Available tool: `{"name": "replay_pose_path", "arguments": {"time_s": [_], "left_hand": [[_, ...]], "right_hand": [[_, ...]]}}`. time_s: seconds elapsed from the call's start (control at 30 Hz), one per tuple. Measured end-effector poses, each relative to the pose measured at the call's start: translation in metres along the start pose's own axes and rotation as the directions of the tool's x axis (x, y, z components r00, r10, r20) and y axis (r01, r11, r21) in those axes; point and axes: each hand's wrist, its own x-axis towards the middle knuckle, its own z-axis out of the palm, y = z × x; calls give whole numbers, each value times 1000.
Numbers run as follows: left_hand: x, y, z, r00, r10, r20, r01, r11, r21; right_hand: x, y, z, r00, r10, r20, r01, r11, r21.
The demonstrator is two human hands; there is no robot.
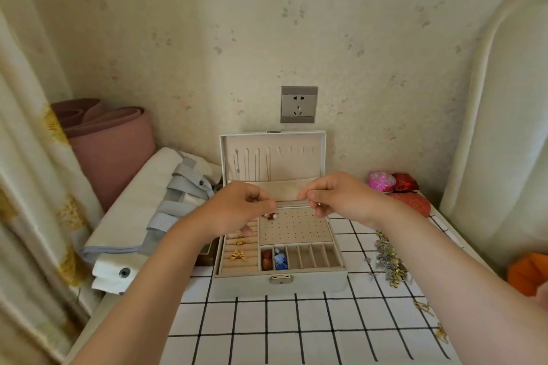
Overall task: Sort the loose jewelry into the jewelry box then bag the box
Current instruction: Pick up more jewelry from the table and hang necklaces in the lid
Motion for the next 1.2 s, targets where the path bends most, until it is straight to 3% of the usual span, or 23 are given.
{"name": "replay_pose_path", "arguments": {"time_s": [0.1,0.17,0.3,0.4,0.5,0.57,0.63,0.7,0.77,0.83,0.97,1.07,1.2], "left_hand": [[1,-7,-12,999,-32,-31,33,998,56],[4,-11,-17,998,-27,-54,29,999,33],[13,-16,-19,998,3,-59,-21,954,-299],[18,-19,-17,998,38,-48,-59,815,-577],[20,-18,-14,995,95,-34,-93,723,-685],[22,-16,-12,994,106,-39,-105,734,-671],[26,-13,-9,993,103,-52,-114,801,-588],[32,-10,-7,993,96,-66,-116,867,-485],[39,-4,-6,993,90,-75,-112,910,-399],[46,2,-8,992,91,-84,-115,933,-342],[63,7,-17,989,86,-119,-113,963,-245],[75,1,-23,985,80,-154,-111,972,-207],[90,-8,-22,970,68,-234,-104,984,-145]], "right_hand": [[8,7,5,991,-23,-130,0,985,-171],[12,13,8,983,-34,-178,0,982,-191],[20,26,15,984,17,-179,-60,969,-239],[24,30,20,988,57,-140,-96,952,-291],[27,29,25,993,90,-78,-114,908,-404],[30,26,28,992,109,-71,-130,870,-476],[34,18,31,995,65,-79,-93,896,-434],[37,1,33,998,-30,-62,19,985,-174],[39,-19,33,996,-83,-24,85,988,132],[43,-30,31,994,-107,-7,106,964,243],[57,-30,21,995,-95,-29,99,978,185],[66,-27,9,991,-107,-83,109,994,28],[84,-21,0,942,-157,-296,147,988,-56]]}}
